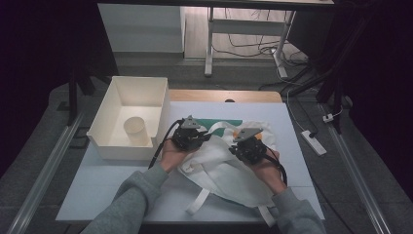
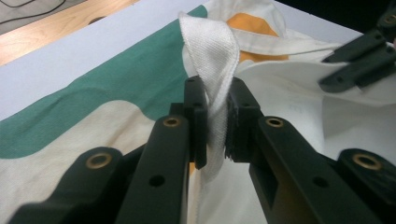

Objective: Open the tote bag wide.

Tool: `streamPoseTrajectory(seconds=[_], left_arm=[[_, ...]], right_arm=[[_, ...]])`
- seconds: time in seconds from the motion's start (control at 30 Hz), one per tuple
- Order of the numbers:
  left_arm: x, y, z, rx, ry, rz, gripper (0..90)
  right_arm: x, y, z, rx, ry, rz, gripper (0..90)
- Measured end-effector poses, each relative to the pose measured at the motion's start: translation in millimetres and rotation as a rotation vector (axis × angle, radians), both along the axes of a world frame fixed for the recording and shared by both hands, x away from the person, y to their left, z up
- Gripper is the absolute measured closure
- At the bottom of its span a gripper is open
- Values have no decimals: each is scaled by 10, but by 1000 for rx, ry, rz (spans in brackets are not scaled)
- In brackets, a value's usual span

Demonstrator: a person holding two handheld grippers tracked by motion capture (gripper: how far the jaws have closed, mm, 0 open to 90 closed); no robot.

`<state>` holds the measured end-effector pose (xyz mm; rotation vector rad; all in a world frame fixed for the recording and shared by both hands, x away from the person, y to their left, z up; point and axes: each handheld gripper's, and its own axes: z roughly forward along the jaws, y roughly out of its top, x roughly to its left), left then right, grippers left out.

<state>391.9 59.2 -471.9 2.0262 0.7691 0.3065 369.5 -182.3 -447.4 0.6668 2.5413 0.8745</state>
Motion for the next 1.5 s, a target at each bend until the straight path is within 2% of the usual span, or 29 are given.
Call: streamPoseTrajectory(seconds=[0.07, 0.23, 0.4, 0.53, 0.6, 0.7, 0.8, 0.87, 1.07, 1.5], left_arm=[[-35, -9, 30, -3, -10, -13, 765], [-190, -13, 186, -17, -58, -60, 675], [-332, -52, 324, -34, -80, -130, 614], [-429, -164, 343, -13, -77, -197, 592], [-453, -239, 322, 13, -56, -246, 575], [-452, -385, 244, 83, -17, -311, 545], [-424, -550, 122, 158, 17, -347, 504], [-399, -641, 49, 190, 34, -366, 488], [-339, -787, -84, 238, 58, -393, 468], [-240, -878, -287, 278, 110, -411, 441]], right_arm=[[15, -31, 25, 12, -14, -14, 879], [106, -155, 81, 82, -28, -67, 879], [238, -242, 19, 129, 9, -100, 879], [314, -269, -42, 136, 22, -114, 879], [338, -282, -66, 147, 33, -122, 878], [361, -308, -86, 164, 45, -126, 878], [371, -325, -87, 175, 50, -129, 879], [373, -330, -87, 177, 51, -129, 878], [382, -333, -112, 182, 59, -127, 878], [386, -345, -130, 196, 70, -132, 877]])
